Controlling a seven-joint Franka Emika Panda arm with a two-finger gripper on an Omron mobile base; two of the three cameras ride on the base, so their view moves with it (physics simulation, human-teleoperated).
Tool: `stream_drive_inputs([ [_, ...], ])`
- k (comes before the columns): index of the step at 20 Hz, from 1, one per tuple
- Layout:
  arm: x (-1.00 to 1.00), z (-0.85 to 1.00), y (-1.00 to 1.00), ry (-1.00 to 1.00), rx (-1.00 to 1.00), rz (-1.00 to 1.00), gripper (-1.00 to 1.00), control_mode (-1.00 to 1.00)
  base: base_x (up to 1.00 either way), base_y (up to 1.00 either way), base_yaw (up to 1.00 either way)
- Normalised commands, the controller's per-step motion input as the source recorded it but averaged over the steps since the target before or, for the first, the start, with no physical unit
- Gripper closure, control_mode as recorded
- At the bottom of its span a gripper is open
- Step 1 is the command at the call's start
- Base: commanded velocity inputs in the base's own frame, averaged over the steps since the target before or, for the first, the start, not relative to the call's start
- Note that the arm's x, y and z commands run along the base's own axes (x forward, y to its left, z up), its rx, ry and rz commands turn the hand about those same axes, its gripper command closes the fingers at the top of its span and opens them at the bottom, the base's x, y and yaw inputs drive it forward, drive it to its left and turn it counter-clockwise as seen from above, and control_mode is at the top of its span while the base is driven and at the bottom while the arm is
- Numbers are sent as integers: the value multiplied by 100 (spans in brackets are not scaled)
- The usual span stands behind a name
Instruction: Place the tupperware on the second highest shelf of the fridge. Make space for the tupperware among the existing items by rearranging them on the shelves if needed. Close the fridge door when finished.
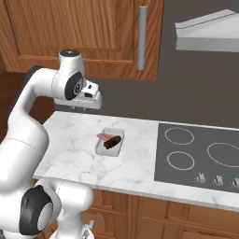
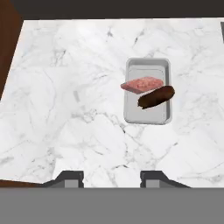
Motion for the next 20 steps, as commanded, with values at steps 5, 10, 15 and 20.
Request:
stream_drive_inputs([
  [5, 0, -55, -48, 8, 0, 0, -100, -100, 0, 0, 0],
  [10, 0, -98, -83, 11, 0, -2, -100, -100, 0, 0, 0],
  [15, 9, -93, -79, 10, 0, -4, -100, -100, 0, 0, 0],
  [20, 37, -46, -46, 5, 0, -3, -100, -100, 0, 0, 0],
])
